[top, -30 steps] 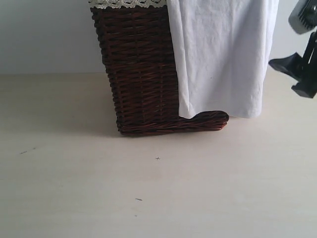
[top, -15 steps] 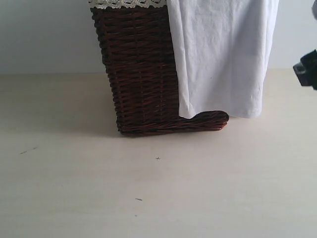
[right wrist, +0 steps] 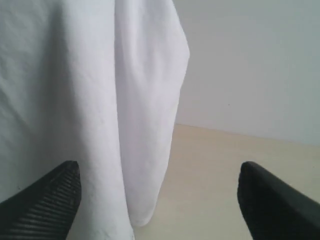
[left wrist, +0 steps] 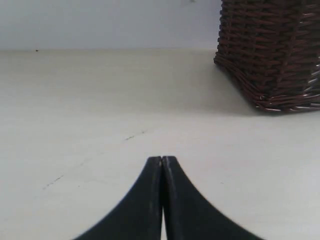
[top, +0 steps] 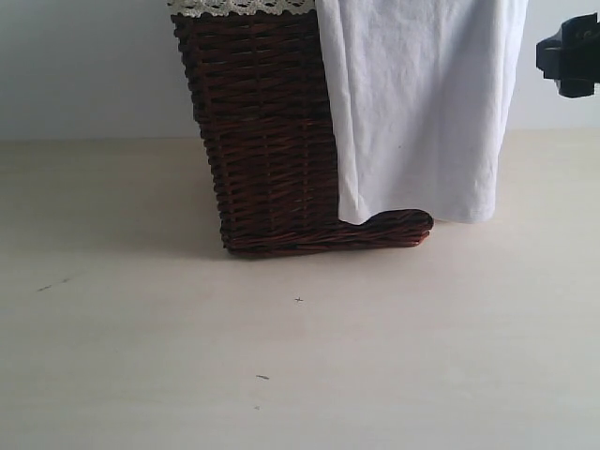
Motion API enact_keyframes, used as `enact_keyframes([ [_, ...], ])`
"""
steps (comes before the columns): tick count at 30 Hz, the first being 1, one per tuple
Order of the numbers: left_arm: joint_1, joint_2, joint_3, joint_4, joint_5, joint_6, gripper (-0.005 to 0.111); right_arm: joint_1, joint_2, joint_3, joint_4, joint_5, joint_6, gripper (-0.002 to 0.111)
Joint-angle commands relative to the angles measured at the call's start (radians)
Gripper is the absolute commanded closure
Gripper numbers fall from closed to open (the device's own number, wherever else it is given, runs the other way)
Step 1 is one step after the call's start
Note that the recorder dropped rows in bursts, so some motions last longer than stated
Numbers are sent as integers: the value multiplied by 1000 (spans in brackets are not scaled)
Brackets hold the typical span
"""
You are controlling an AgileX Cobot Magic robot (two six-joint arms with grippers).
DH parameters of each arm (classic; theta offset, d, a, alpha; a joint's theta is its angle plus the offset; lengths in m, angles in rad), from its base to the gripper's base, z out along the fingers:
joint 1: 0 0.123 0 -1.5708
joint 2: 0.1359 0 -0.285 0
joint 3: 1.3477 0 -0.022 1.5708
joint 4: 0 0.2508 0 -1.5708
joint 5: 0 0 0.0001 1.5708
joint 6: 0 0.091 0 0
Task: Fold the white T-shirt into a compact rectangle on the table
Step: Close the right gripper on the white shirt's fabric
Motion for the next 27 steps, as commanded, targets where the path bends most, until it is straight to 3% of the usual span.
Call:
enact_keyframes([
  [1,-6,-5,0,-9,-11,-6,107,2,27,-4,-11,-46,-24,28],
  [3,-6,-5,0,-9,-11,-6,107,2,37,-4,-11,-23,-24,31],
  [8,-6,-5,0,-9,-11,-6,107,2,44,-4,-11,-3,-24,66],
  [11,-6,-5,0,-9,-11,-6,107,2,55,-4,-17,-47,-56,76],
  [13,-6,-5,0,-9,-11,-6,107,2,81,-6,-6,-54,-135,73],
  [17,-6,-5,0,-9,-11,-6,107,2,163,-5,46,-24,-330,52],
  [20,-6,-5,0,-9,-11,-6,107,2,177,-5,49,-28,-358,44],
  [27,-6,-5,0,-9,-11,-6,107,2,208,-5,75,-185,-356,57],
])
